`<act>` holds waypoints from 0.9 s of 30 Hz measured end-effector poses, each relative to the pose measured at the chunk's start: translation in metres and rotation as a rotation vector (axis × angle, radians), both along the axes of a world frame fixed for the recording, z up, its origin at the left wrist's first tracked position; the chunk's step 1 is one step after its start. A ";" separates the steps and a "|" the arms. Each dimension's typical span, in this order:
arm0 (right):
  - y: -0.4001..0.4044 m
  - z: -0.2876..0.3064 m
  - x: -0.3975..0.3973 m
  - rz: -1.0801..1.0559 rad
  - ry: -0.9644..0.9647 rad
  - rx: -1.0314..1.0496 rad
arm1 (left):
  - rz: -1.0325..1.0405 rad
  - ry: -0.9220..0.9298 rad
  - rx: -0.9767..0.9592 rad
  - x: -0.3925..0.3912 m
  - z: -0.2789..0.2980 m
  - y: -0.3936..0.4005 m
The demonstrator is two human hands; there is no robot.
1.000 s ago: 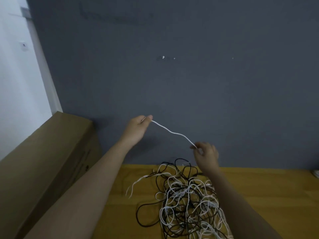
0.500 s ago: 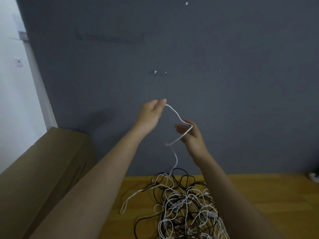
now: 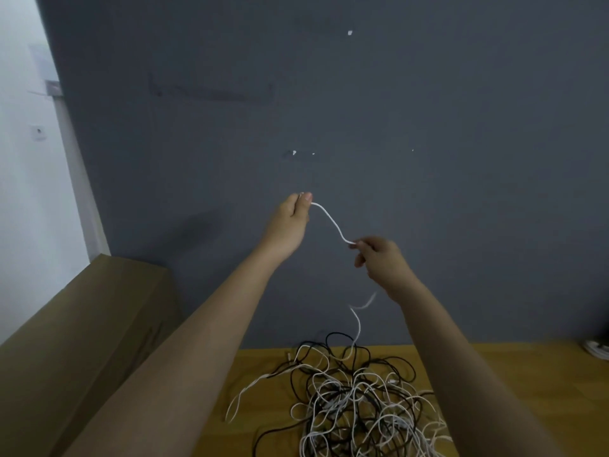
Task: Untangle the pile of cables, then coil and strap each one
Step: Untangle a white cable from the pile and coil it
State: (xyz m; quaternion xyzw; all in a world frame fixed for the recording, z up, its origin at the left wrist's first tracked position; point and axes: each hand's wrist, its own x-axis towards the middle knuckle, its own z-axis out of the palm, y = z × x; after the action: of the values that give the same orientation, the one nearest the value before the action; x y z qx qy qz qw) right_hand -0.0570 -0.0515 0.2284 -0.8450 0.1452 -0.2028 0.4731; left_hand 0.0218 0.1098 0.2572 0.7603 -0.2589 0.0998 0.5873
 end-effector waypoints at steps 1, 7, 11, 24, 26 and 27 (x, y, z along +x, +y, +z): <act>-0.004 0.003 0.002 -0.064 0.017 -0.197 | -0.031 0.018 -0.009 0.000 0.001 -0.001; -0.015 0.043 0.010 -0.401 -0.518 -0.232 | -0.251 0.080 0.039 -0.006 -0.001 0.001; -0.006 0.044 0.024 -0.387 -0.576 -0.155 | -0.467 0.153 0.026 -0.025 -0.012 0.003; 0.067 -0.139 -0.013 0.523 0.167 -0.290 | -0.169 0.522 -0.457 -0.011 -0.089 0.034; 0.082 -0.143 -0.025 0.573 0.150 -0.258 | -0.101 0.492 -0.399 -0.008 -0.101 0.032; 0.088 -0.143 -0.029 0.578 0.139 -0.255 | -0.070 0.440 -0.309 -0.007 -0.108 0.032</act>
State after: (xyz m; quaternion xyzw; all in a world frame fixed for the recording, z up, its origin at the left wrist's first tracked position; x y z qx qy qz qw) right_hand -0.0863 0.0361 0.0858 -0.9156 -0.0955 -0.0183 0.3902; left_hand 0.0146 0.1419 0.1494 0.6557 -0.1330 -0.0500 0.7416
